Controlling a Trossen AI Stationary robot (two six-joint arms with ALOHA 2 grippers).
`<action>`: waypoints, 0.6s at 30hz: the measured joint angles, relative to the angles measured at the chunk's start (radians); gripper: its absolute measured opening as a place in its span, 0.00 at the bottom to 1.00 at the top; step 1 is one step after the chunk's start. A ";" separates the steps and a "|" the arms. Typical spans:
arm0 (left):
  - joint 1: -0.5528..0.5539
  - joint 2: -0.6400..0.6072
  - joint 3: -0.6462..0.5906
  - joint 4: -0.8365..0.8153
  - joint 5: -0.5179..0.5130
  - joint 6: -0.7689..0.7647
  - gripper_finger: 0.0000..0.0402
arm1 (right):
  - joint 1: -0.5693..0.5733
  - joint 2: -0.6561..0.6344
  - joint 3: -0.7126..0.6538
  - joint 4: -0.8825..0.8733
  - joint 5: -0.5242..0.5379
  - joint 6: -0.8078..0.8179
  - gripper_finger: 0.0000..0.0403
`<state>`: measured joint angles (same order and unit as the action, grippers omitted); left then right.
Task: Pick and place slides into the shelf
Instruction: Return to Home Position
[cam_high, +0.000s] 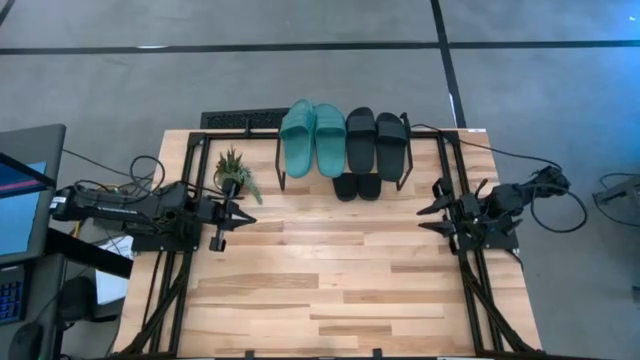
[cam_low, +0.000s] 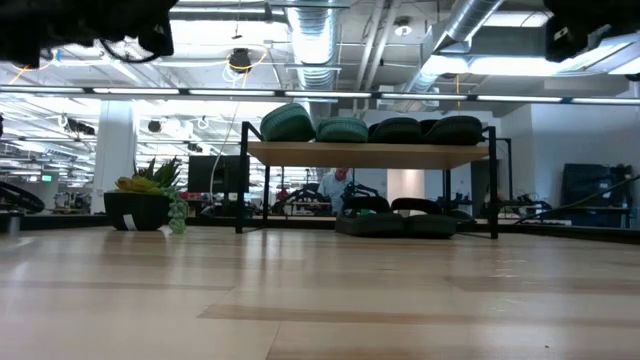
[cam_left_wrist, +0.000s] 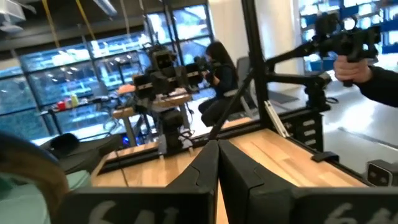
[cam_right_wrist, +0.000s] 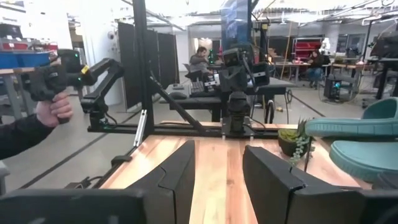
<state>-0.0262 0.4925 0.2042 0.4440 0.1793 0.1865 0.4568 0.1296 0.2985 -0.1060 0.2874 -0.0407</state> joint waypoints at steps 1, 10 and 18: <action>0.005 -0.014 -0.025 0.025 0.000 -0.005 0.00 | 0.000 -0.007 -0.004 -0.003 0.000 0.005 0.30; 0.010 -0.160 -0.193 0.124 -0.025 -0.056 0.00 | 0.001 -0.077 -0.059 -0.011 0.000 0.014 0.30; 0.010 -0.240 -0.193 0.054 -0.038 -0.052 0.00 | -0.034 -0.127 -0.157 0.091 -0.065 -0.033 0.30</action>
<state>-0.0158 0.2523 0.0116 0.4976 0.1410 0.1345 0.4226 0.0023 0.1416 -0.0150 0.2227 -0.0741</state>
